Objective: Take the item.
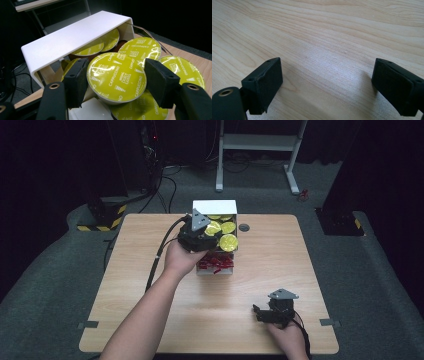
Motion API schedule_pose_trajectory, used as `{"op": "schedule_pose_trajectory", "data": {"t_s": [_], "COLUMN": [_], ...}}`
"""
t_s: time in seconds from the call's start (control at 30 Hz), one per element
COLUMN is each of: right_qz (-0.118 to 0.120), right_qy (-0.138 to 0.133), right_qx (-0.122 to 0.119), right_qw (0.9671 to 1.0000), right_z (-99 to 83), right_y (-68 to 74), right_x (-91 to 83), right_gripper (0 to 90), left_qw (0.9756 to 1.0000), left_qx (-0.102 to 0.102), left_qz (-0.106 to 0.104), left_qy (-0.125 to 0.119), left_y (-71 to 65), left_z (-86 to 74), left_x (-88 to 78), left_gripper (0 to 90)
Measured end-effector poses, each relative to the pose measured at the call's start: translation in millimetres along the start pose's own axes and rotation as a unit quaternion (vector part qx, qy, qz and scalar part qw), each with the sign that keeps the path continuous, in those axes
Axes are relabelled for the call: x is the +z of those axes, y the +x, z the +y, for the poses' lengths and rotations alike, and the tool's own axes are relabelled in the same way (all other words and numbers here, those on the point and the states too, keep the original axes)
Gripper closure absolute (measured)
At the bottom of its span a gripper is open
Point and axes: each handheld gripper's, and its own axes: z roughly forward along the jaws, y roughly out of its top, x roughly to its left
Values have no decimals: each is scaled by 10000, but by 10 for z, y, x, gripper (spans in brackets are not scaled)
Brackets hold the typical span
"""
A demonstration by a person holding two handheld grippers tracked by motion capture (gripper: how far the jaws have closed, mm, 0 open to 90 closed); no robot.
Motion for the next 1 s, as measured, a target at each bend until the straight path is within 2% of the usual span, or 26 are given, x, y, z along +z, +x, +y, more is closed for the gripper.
{"op": "schedule_pose_trajectory", "data": {"t_s": [0.3,0.4,0.7,1.0], "right_qz": [-1,10,8,-7], "right_qy": [4,9,12,6], "right_qx": [1,-2,-3,14], "right_qw": [10000,10000,10000,10000], "right_z": [1,6,6,6], "right_y": [0,1,3,8], "right_x": [-1,5,3,3], "right_gripper": [98,98,101,103], "left_qw": [9994,9992,9974,9968], "left_qx": [-267,-294,-537,-545], "left_qz": [-166,-145,-273,-261], "left_qy": [-148,-212,-405,-518], "left_y": [39,47,113,170], "left_z": [8,11,4,-30], "left_x": [-62,-100,-233,-353], "left_gripper": [383,383,384,384]}}
